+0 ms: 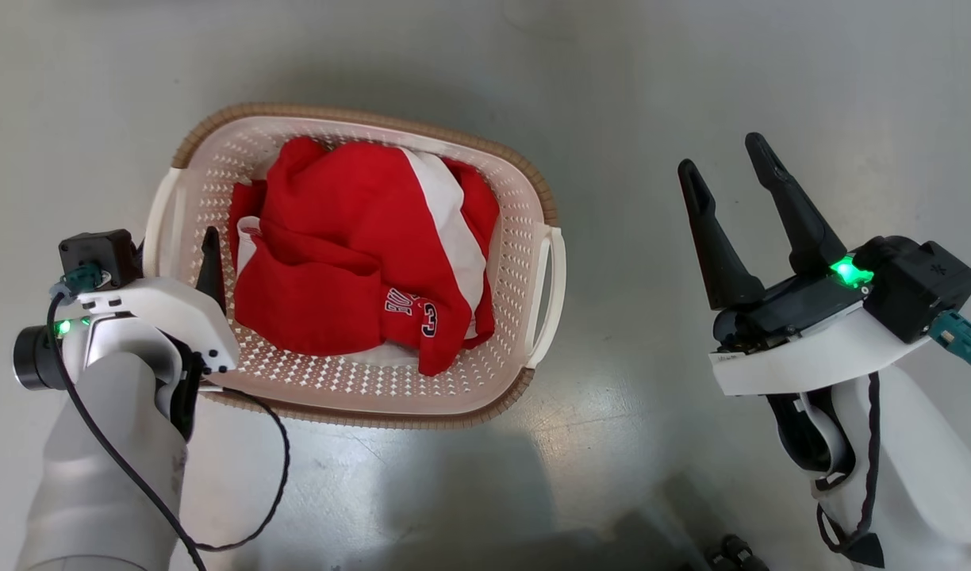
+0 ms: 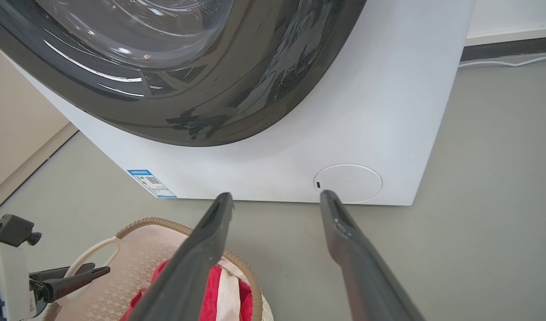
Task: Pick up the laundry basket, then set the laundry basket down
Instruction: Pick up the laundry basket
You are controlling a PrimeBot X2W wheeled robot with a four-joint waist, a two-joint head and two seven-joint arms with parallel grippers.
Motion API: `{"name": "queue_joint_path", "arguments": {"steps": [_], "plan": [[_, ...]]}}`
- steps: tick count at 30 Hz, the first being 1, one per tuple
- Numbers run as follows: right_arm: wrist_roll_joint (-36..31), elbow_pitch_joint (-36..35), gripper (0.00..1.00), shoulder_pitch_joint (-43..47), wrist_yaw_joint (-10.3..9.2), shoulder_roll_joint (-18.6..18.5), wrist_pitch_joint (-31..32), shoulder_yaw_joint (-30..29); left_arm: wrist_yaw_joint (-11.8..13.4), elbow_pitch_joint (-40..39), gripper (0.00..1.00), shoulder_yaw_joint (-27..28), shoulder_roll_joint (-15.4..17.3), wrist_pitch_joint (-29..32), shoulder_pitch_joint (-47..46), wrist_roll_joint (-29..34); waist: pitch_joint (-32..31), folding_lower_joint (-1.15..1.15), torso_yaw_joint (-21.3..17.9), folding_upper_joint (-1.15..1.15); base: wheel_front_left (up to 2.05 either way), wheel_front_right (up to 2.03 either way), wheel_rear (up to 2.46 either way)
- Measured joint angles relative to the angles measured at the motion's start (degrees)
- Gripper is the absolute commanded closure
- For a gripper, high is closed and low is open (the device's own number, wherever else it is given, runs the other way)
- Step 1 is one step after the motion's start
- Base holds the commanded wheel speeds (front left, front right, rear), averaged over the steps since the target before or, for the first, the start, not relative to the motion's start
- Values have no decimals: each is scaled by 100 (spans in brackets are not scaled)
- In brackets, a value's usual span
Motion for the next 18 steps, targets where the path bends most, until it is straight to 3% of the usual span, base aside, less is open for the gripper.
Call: {"name": "queue_joint_path", "arguments": {"steps": [13,14,15,16,17,18], "plan": [[1,-76,0,-182,0,-9,0,26,0,878,0,-225,165,0,-527,53,277,0,-107,0,0,0,0],[1,-78,0,-213,0,-9,0,24,0,886,16,-231,164,0,-527,41,283,0,-105,0,0,0,0],[1,-80,0,-219,0,-9,-1,22,0,895,45,-237,164,0,-527,25,286,0,-102,0,0,0,0],[1,-78,0,-215,0,-9,-1,24,0,905,65,-242,166,0,-527,21,289,0,-98,0,0,0,0],[0,-77,0,-216,0,-8,-1,23,0,916,78,-253,165,1,-527,15,290,0,-93,0,0,0,0],[0,-76,0,-216,0,-9,-1,22,0,922,100,-259,163,1,-527,-3,290,0,-87,0,0,0,0]]}}
